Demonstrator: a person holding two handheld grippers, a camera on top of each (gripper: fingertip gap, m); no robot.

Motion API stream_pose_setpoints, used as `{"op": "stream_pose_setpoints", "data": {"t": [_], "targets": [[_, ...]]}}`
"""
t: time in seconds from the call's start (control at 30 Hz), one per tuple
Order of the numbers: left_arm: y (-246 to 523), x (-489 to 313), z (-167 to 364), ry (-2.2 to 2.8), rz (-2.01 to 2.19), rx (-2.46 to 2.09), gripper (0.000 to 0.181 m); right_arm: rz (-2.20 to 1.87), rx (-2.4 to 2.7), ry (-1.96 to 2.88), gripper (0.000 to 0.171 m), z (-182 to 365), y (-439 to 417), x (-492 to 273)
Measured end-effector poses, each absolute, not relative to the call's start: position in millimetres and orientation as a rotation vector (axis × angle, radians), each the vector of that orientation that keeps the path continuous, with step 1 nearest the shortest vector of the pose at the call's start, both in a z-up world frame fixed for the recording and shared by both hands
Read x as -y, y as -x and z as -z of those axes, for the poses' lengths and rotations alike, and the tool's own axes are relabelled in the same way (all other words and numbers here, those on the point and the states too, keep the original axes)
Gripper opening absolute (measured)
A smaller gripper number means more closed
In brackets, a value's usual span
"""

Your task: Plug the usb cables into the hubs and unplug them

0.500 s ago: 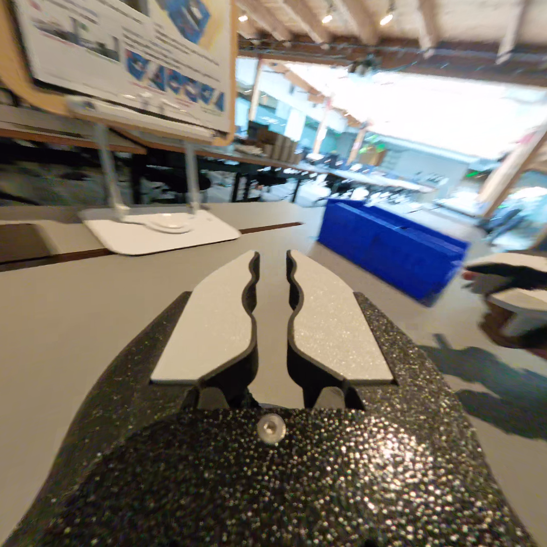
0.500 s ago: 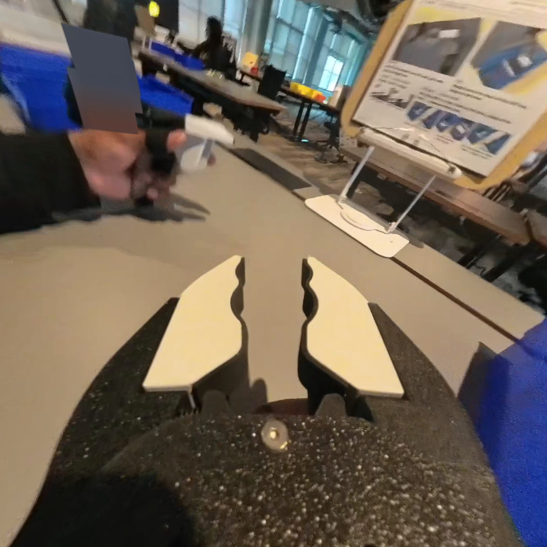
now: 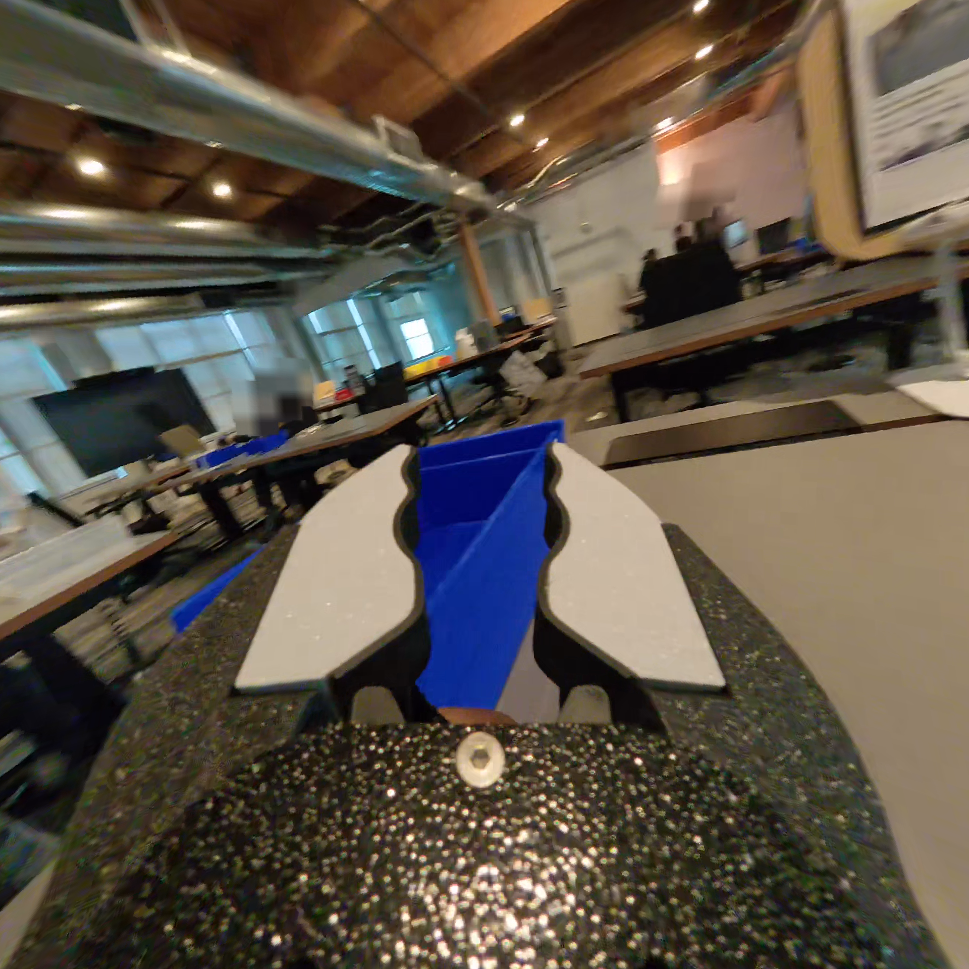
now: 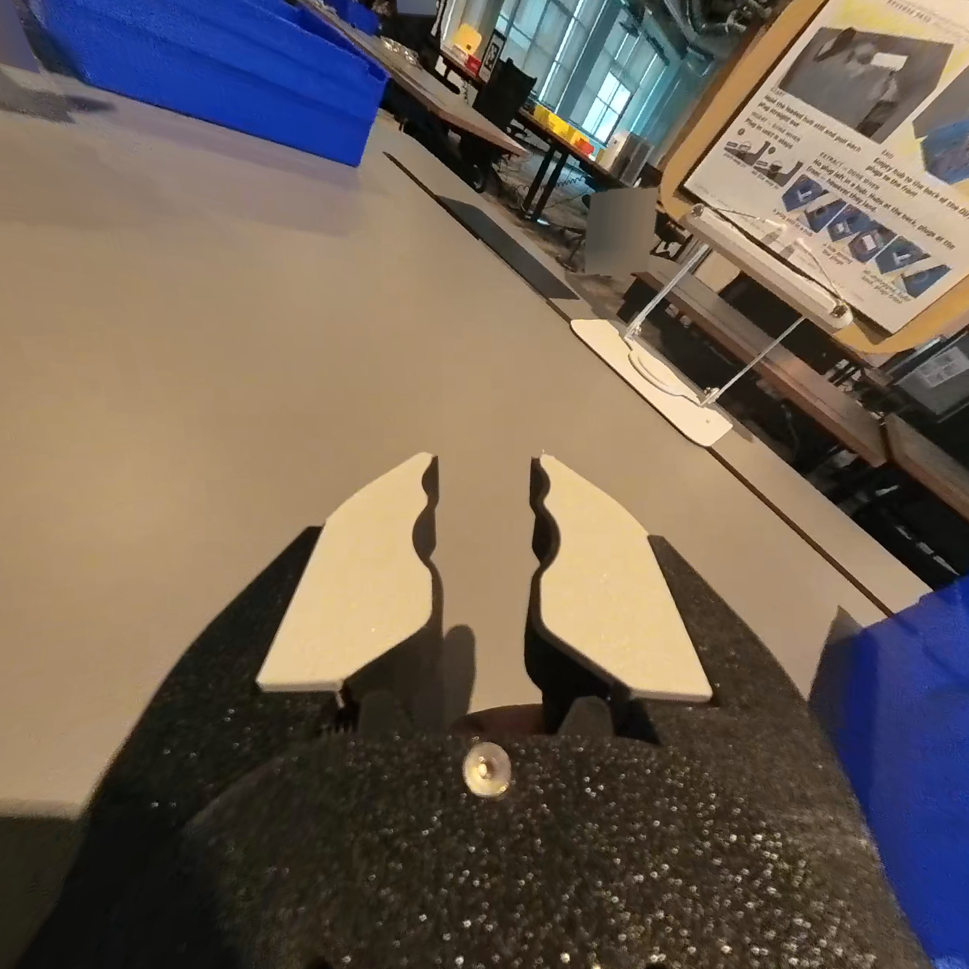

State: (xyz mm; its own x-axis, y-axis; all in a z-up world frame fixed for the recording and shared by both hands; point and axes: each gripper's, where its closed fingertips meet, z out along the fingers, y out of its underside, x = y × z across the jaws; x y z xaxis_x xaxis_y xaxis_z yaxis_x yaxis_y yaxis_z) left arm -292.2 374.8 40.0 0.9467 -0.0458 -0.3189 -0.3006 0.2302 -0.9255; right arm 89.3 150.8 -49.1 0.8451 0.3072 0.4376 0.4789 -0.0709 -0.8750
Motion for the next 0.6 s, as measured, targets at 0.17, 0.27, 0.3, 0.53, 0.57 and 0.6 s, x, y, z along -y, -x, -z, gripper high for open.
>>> {"op": "stream_pose_setpoints", "data": {"t": [0.17, 0.27, 0.3, 0.53, 0.57, 0.6], "targets": [[327, -384, -10, 1.498, -0.249, -0.226, 0.053, 0.196, 0.603, 1.690, 0.033, 54, -98, -150], [337, -394, 15, 1.646, -0.298, -0.236, 0.055, 0.195, 0.585, 1.691, 0.033, 53, -101, -150], [342, -396, 20, 1.677, -0.308, -0.237, 0.054, 0.198, 0.583, 1.694, 0.033, 53, -103, -150], [352, -404, 46, 1.792, -0.187, -0.268, 0.030, 0.235, 0.601, 1.701, 0.033, 56, -105, -151], [349, -404, 48, 1.797, -0.162, -0.280, 0.021, 0.240, 0.604, 1.701, 0.033, 56, -105, -151], [345, -404, 49, 1.801, -0.140, -0.292, 0.013, 0.243, 0.606, 1.702, 0.033, 57, -105, -151]]}}
